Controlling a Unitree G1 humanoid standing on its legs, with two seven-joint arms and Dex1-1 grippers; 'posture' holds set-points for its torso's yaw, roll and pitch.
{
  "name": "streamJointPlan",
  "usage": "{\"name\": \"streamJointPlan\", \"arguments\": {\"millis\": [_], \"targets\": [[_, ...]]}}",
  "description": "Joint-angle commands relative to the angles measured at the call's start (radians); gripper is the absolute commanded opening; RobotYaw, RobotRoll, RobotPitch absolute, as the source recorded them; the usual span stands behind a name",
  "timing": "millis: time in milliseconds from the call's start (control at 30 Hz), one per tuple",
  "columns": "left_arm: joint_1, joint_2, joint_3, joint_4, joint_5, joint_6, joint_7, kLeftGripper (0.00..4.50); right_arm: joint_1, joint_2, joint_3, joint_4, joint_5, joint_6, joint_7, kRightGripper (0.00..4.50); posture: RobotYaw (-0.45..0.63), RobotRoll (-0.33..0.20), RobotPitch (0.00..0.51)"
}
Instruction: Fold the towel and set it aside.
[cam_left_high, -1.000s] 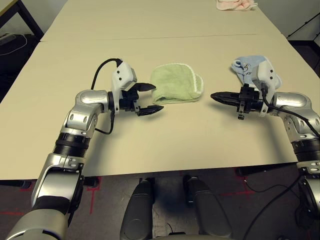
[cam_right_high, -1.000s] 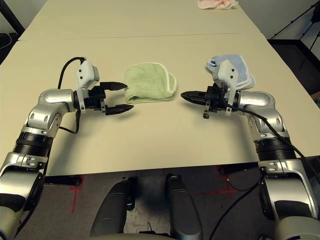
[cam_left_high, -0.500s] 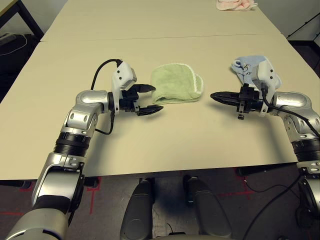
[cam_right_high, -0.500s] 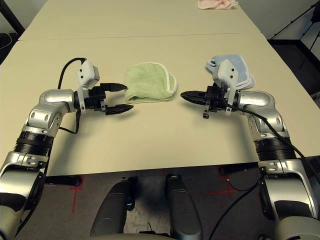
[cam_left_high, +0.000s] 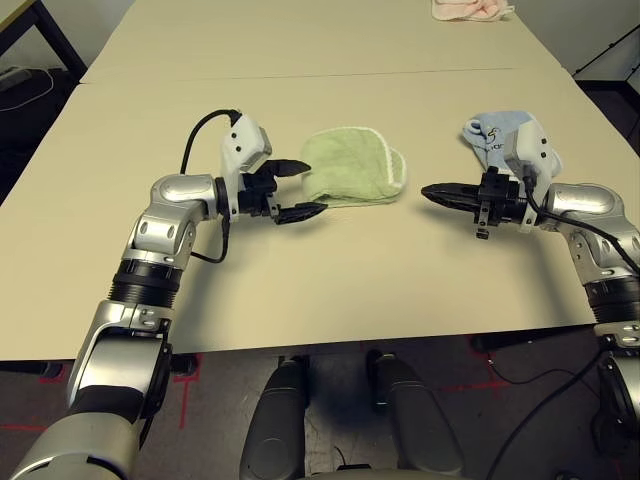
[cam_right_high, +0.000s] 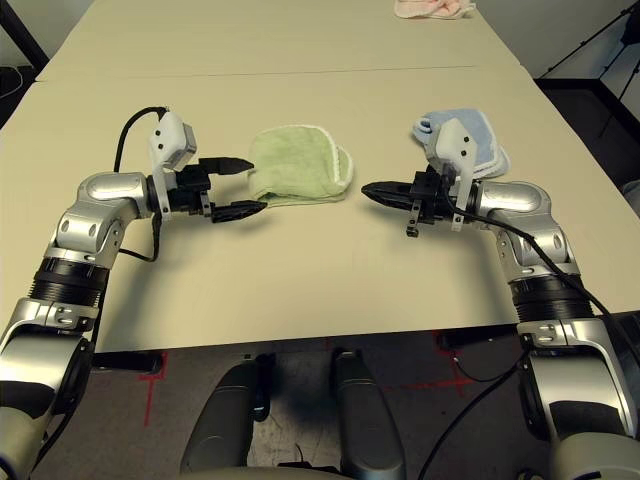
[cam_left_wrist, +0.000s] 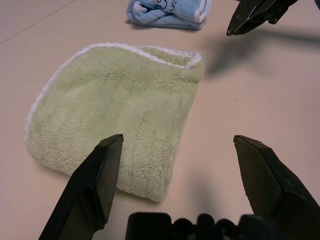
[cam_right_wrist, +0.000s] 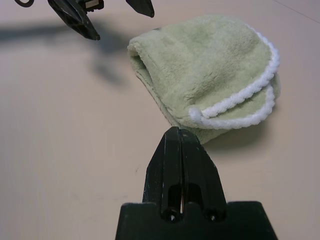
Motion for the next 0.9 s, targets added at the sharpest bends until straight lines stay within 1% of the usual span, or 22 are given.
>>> {"name": "streamJointPlan", "arguments": {"millis": [33, 200, 367, 467, 567, 900], "targets": [[0.003, -0.003, 0.007, -0.001, -0.010, 0.004, -0.012, 4.49, 0.005, -0.009, -0.001, -0.016, 0.007, 0.007, 0.004, 0.00, 0.09, 0.000, 0.175], [-0.010, -0.006, 0.007, 0.018, 0.006, -0.020, 0.002, 4.49, 0.005, -0.009, -0.001, -0.017, 0.007, 0.007, 0.003, 0.00, 0.09, 0.000, 0.175], [-0.007, -0.004, -0.008, 0.018, 0.026, -0.011, 0.007, 4.49, 0.005, -0.008, -0.001, -0.017, 0.007, 0.008, 0.003, 0.00, 0.09, 0.000, 0.174], [-0.004, -0.007, 0.000, 0.015, 0.017, -0.016, 0.001, 4.49, 0.006, -0.008, -0.002, -0.018, 0.008, 0.008, 0.003, 0.00, 0.09, 0.000, 0.174], [-0.005, -0.005, 0.012, 0.011, -0.010, 0.009, -0.017, 4.49, 0.005, -0.008, -0.001, -0.016, 0.007, 0.007, 0.003, 0.00, 0.09, 0.000, 0.174], [-0.008, -0.004, 0.011, 0.011, -0.005, 0.003, -0.011, 4.49, 0.000, -0.010, -0.001, -0.010, 0.005, 0.002, 0.007, 0.00, 0.09, 0.000, 0.166]]}}
